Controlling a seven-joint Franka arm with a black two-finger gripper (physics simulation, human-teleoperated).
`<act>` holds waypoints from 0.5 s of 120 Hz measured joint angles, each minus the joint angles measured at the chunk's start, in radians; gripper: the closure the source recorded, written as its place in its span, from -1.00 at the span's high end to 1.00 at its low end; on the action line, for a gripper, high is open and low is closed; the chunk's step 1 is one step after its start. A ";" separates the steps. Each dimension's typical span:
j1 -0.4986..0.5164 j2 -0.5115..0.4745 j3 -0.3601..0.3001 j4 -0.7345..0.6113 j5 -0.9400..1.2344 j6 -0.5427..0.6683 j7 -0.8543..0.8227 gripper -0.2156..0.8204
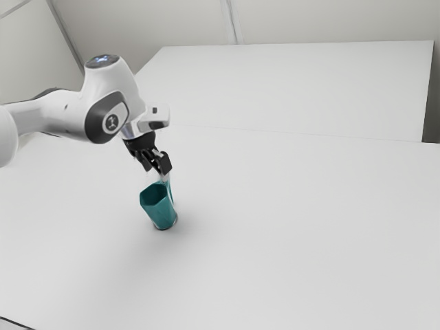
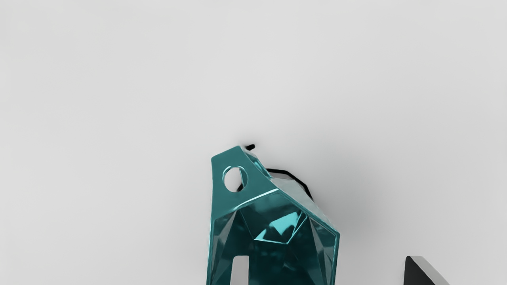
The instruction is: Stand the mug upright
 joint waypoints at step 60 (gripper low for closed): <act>0.017 0.213 0.005 0.519 -0.016 -0.375 -0.032 0.51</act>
